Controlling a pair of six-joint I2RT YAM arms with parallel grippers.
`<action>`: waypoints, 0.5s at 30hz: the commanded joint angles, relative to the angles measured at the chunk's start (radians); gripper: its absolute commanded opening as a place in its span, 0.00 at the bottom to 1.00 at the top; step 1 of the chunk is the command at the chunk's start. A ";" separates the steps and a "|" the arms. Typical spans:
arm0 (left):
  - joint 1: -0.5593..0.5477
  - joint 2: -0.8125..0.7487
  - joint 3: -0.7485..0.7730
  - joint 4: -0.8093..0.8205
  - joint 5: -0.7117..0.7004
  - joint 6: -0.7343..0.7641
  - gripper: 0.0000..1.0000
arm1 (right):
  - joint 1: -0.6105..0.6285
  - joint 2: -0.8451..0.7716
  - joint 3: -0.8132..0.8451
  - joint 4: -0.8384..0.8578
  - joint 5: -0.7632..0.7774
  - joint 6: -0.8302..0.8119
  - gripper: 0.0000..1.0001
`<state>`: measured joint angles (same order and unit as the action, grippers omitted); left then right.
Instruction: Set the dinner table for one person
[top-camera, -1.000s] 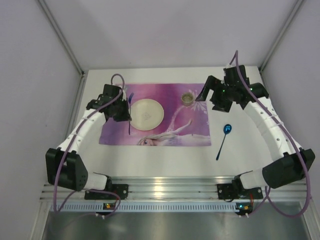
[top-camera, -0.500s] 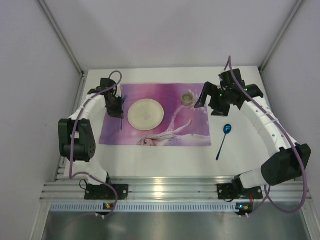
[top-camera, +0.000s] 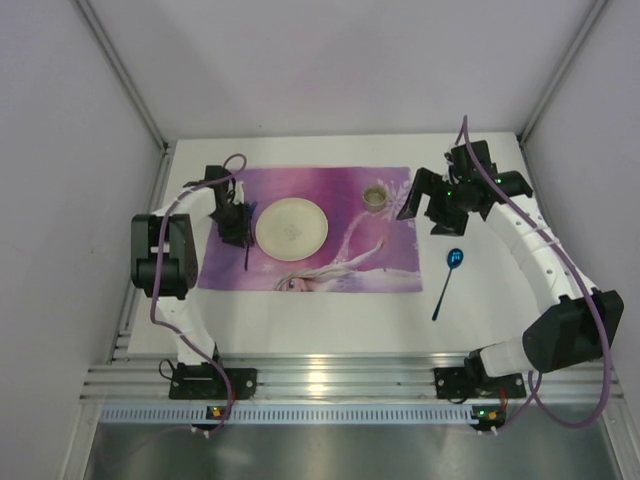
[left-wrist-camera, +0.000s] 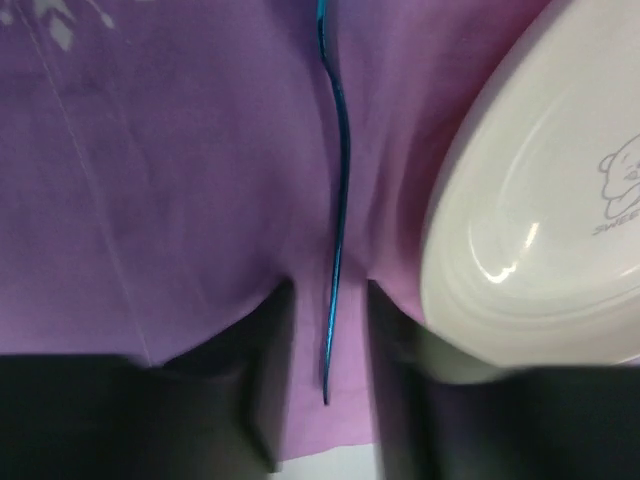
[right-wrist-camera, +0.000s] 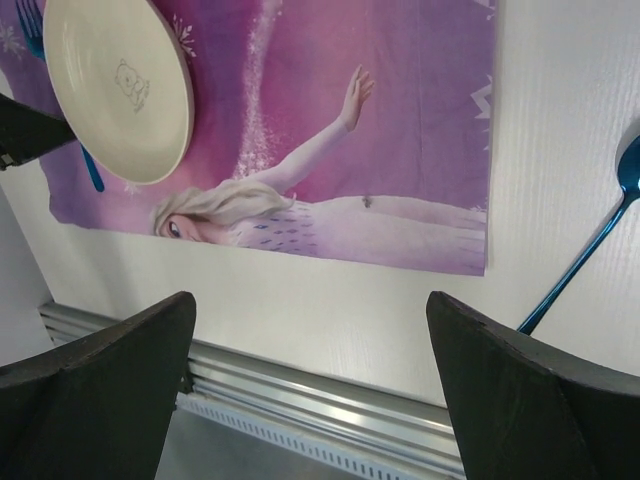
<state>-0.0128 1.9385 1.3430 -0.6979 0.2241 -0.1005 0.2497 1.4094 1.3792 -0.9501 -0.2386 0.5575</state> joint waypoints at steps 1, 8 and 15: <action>0.085 -0.001 0.022 0.043 0.011 -0.031 0.59 | -0.023 -0.015 0.021 -0.003 -0.010 -0.028 1.00; 0.256 -0.087 -0.024 0.066 0.054 -0.091 0.98 | -0.039 -0.021 -0.008 -0.013 0.073 -0.041 1.00; 0.260 -0.179 -0.013 0.051 0.129 -0.146 0.98 | -0.075 -0.015 -0.153 -0.006 0.142 -0.039 1.00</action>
<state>0.2646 1.8458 1.3270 -0.6590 0.2886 -0.2108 0.1967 1.4094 1.2636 -0.9504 -0.1532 0.5316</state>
